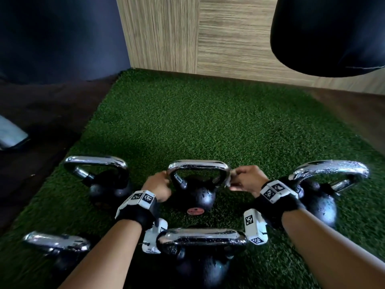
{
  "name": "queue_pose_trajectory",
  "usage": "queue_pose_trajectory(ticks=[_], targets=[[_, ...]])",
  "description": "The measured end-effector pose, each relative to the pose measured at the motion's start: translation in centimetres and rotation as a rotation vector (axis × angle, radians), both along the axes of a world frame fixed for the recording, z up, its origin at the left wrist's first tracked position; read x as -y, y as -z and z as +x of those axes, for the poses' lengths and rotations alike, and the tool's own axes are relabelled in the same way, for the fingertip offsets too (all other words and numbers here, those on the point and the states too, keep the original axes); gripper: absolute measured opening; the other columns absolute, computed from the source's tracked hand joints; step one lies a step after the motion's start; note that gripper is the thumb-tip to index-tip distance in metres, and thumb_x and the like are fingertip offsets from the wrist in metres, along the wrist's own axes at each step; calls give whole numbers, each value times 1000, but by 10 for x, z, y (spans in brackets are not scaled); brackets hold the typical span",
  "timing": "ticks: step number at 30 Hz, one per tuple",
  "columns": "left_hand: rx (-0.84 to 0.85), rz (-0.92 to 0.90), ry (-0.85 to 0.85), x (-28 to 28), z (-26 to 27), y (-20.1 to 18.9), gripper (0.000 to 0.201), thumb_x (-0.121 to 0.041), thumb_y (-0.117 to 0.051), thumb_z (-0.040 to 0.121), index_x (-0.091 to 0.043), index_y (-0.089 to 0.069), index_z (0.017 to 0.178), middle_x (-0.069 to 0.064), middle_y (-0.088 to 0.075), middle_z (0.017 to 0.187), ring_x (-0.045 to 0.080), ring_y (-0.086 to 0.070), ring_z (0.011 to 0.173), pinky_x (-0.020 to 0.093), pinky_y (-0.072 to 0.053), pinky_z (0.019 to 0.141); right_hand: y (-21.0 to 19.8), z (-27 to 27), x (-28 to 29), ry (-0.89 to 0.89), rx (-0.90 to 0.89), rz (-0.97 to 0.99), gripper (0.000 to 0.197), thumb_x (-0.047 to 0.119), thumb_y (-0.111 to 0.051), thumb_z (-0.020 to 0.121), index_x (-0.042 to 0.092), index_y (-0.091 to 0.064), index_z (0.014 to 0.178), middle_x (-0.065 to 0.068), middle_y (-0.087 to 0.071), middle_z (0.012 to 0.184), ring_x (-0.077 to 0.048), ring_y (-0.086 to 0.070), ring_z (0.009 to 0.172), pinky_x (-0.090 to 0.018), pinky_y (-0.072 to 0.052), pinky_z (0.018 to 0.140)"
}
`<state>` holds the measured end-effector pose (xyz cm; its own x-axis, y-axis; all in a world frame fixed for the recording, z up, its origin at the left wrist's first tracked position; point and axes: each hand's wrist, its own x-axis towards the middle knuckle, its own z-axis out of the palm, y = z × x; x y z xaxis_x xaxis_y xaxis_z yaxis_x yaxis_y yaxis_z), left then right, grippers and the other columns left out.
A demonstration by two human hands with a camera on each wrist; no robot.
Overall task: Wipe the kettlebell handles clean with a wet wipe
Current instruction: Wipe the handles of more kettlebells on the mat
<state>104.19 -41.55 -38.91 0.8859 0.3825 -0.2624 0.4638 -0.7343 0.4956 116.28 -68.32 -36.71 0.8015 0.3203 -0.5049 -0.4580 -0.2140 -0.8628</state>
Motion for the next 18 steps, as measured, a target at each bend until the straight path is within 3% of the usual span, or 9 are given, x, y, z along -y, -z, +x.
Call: queue_pose_trajectory(ticks=[1, 3, 5, 7, 9, 11, 13, 18], targets=[[73, -9, -62, -7, 1, -9, 50, -3, -59, 86, -22, -63, 132, 3, -72, 124, 23, -65, 120, 27, -51, 99, -8, 2, 2, 41, 62, -47, 9, -12, -63, 89, -8, -63, 96, -18, -73, 77, -23, -70, 54, -27, -57, 47], [258, -26, -158, -19, 4, -33, 47, -6, -59, 89, -26, -67, 130, -3, -75, 116, 19, -69, 110, 22, -49, 93, -30, 5, 6, 81, 240, -146, 17, -5, -74, 83, -3, -68, 98, -16, -75, 86, -17, -71, 58, -24, -56, 49], [449, -102, -121, -24, 7, -59, 31, -17, -65, 95, -29, -72, 123, -7, -78, 108, 16, -72, 94, 22, -52, 87, -58, 3, 4, 61, 344, -67, 16, -5, -75, 81, 0, -68, 94, -17, -75, 91, -15, -73, 61, -22, -59, 54], [564, -342, -6, -17, 8, -86, 21, -25, -68, 98, -32, -75, 116, -8, -79, 104, 13, -76, 94, 30, -59, 87, -83, -3, -4, -15, 378, 106, 17, -10, -70, 81, 2, -65, 92, -16, -72, 97, -16, -76, 68, -24, -62, 62], [533, -588, 75, -5, 11, -105, 21, -38, -68, 93, -34, -75, 112, -8, -79, 105, 14, -76, 100, 30, -63, 84, -101, -11, -17, -136, 445, 187, 17, -10, -70, 81, 2, -65, 92, -14, -72, 99, -17, -76, 76, -25, -63, 68], [451, -758, 133, 8, 15, -119, 36, -50, -70, 81, -28, -77, 109, -4, -79, 108, 16, -76, 102, 26, -63, 81, -110, -19, -32, -244, 558, 198, 17, -5, -74, 79, 3, -66, 91, -8, -74, 92, -15, -75, 77, -24, -62, 68], [425, -871, 181, 17, 17, -126, 37, -47, -73, 78, -21, -81, 104, 4, -80, 107, 20, -77, 100, 25, -62, 79, -115, -25, -42, -288, 684, 134, 22, 3, -82, 75, 5, -67, 92, -4, -76, 84, -13, -72, 71, -22, -59, 65], [467, -950, 199, 24, 16, -125, 28, -34, -78, 75, -20, -83, 99, 9, -80, 104, 20, -77, 95, 23, -61, 79, -114, -29, -55, -236, 986, -47, 35, 22, -91, 66, 18, -62, 85, 1, -73, 77, -3, -62, 62, -18, -52, 58]])
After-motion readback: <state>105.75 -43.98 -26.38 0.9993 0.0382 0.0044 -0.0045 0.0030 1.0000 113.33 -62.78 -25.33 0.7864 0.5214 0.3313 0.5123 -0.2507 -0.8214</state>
